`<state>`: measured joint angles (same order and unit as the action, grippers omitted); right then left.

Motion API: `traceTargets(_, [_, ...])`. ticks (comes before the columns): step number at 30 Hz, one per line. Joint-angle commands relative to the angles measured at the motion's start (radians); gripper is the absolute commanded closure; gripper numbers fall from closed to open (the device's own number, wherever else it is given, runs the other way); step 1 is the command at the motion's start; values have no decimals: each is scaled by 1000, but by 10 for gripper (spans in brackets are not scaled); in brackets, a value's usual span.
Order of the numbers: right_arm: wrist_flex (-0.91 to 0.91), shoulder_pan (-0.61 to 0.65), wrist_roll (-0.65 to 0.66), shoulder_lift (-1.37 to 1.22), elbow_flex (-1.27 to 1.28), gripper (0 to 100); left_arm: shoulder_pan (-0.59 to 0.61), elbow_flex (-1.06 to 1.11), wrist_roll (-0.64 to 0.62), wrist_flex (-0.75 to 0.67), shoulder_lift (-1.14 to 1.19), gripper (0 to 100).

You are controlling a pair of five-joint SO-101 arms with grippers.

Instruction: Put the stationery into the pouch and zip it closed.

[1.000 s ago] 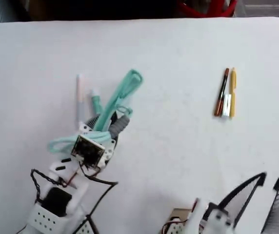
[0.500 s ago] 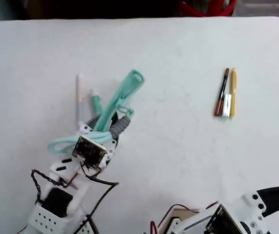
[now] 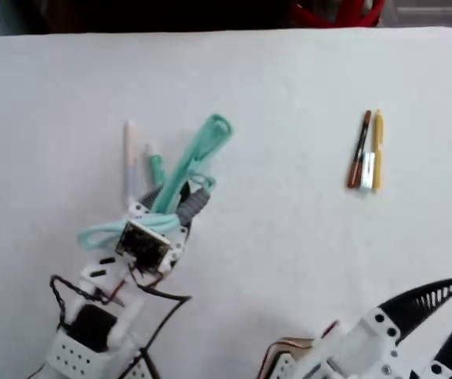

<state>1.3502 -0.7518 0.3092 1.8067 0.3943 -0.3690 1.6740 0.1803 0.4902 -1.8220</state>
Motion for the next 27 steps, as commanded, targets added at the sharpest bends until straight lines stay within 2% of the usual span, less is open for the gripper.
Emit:
traceTargets(1, [-58, 133, -14, -24, 37, 981, 2, 0, 6, -5, 1, 977])
traceTargets(6, [-179, 366, -5, -206, 222, 981, 2, 0, 6, -5, 1, 977])
traceTargets(9, [-259, 516, 44, -332, 301, 981, 4, -3, 6, -5, 1, 977])
traceTargets(13, [-341, 696, 55, -404, 308, 981, 2, -5, 6, 3, 1, 977])
traceTargets(16, [-420, 883, 46, -410, 308, 981, -30, -6, 6, 6, 1, 977])
traceTargets(22, [-556, 1264, 49, -481, 308, 981, -114, -84, 5, 146, 1, 977])
traceTargets(25, [-605, 1360, 52, -573, 310, 981, -124, -112, 0, 183, 1, 977])
traceTargets(27, [-657, 1377, 52, -648, 308, 981, -120, -124, -2, 184, 1, 977])
